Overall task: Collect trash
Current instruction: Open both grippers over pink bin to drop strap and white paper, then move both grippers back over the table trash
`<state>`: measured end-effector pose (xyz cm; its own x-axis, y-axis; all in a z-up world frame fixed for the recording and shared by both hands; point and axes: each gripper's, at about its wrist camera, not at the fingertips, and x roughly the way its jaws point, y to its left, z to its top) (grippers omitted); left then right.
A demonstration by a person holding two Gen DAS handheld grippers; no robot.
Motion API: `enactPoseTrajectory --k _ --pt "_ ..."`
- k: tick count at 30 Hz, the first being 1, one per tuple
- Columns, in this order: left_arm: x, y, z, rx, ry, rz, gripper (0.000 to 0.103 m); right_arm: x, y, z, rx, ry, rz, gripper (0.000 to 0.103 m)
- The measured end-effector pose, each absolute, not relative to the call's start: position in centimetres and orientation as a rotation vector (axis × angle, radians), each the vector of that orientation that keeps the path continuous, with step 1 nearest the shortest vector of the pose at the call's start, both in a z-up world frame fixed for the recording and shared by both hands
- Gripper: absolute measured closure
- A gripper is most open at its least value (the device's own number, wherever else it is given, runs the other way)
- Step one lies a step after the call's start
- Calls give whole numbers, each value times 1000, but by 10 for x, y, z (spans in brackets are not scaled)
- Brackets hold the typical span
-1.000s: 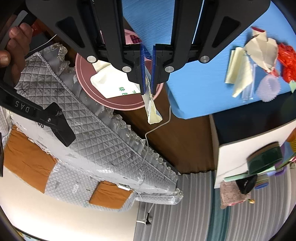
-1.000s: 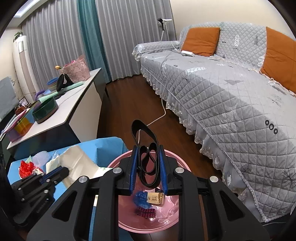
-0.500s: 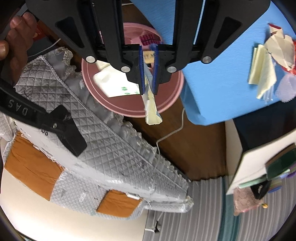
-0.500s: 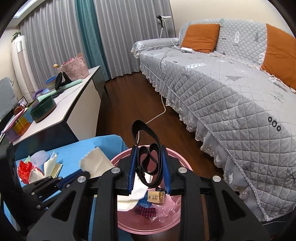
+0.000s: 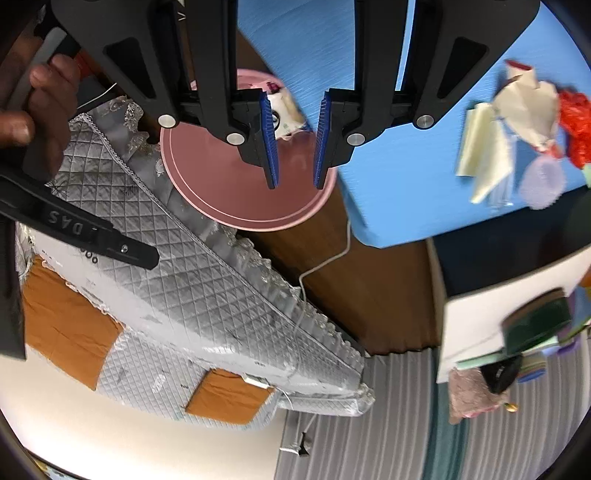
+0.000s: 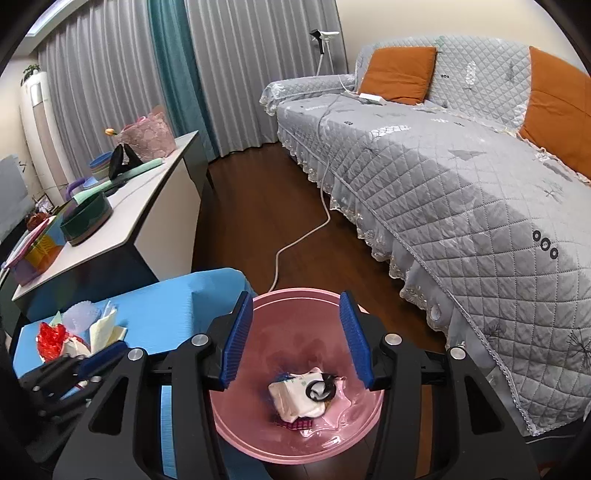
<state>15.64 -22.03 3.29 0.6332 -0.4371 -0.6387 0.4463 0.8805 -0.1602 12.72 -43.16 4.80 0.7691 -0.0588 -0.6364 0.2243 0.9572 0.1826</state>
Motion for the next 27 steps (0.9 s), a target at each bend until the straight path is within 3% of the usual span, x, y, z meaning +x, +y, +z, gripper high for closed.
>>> enactPoseTrajectory --k 27 --pt "116 -10 78 -52 634 -205 83 118 -313 71 253 570 47 58"
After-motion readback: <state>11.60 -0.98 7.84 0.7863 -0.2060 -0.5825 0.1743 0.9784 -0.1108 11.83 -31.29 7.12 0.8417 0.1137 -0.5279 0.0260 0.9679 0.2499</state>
